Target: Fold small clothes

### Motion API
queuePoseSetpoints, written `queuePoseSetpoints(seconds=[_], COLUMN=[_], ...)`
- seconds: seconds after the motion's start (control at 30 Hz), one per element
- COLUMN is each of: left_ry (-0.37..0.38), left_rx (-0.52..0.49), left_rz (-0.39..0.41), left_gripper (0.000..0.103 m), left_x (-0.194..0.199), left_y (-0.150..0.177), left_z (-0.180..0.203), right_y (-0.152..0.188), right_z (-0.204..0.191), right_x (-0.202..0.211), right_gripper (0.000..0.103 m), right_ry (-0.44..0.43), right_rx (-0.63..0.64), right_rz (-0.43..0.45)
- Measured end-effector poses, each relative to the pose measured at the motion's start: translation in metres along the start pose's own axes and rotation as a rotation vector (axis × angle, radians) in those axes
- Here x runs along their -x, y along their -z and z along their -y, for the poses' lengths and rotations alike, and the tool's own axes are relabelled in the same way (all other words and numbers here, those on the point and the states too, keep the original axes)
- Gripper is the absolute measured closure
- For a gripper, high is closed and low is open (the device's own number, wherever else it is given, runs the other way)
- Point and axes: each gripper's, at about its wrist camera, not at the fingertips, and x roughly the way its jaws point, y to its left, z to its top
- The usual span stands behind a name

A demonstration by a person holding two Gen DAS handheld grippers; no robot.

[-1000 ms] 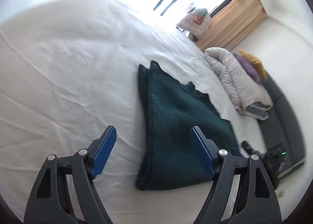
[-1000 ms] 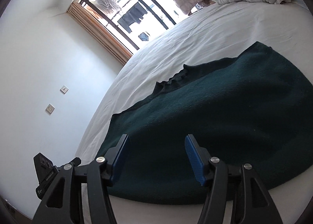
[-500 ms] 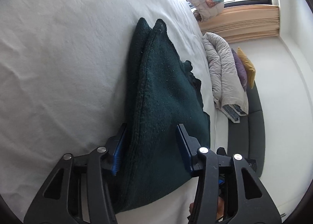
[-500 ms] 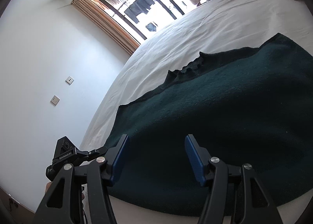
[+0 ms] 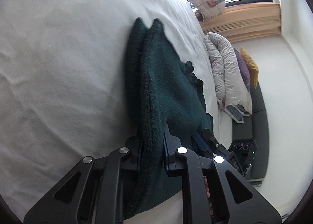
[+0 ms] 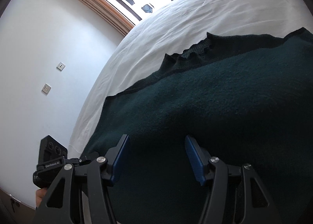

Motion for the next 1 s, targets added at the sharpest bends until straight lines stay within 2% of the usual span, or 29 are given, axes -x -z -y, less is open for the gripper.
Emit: queuePoseSetpoints(seconds=[0.1,0.2,0.3,0.37,0.43,0.5,0.6,0.7,0.87,1.0], left_ry=[-0.044,-0.085,-0.132,-0.144,-0.147,-0.166,-0.22,-0.271,-0.341,-0.368], left_rx=[-0.094,-0.215,-0.374,-0.413,-0.399,-0.41,-0.508,-0.564,-0.657,-0.691], left_rz=[0.032,0.047,0.049,0.028,-0.011,-0.03,-0.001,0.018,0.053,0.071], left_gripper=[0.089,0.089,0.089,0.089,0.089,0.089,0.089,0.089,0.089,0.089], left_x=[0.01,0.004,-0.024,-0.045,-0.074,-0.092,-0.104,-0.109,-0.113,-0.117], left_y=[0.004,0.008,0.023,0.034,0.046,0.057,0.076,0.084,0.102,0.112], left_z=[0.039,0.093,0.148,0.162,0.159,0.156,0.168,0.178,0.19,0.194], right_y=[-0.001,-0.003,-0.011,-0.019,-0.028,-0.036,-0.047,-0.055,-0.071,-0.084], right_z=[0.008,0.021,0.041,0.056,0.07,0.076,0.069,0.057,0.03,0.007], right_x=[0.002,0.01,0.027,0.039,0.048,0.05,0.04,0.022,0.016,0.003], right_gripper=[0.045,0.045,0.044,0.038,0.033,0.033,0.033,0.033,0.032,0.033], right_ry=[-0.029,-0.099,-0.203,-0.274,-0.327,-0.355,-0.333,-0.317,-0.331,-0.238], right_rx=[-0.011,-0.063,-0.144,-0.205,-0.255,-0.266,-0.213,-0.181,-0.12,-0.04], right_rz=[-0.007,-0.006,0.016,0.045,0.066,0.059,-0.007,-0.085,-0.099,-0.156])
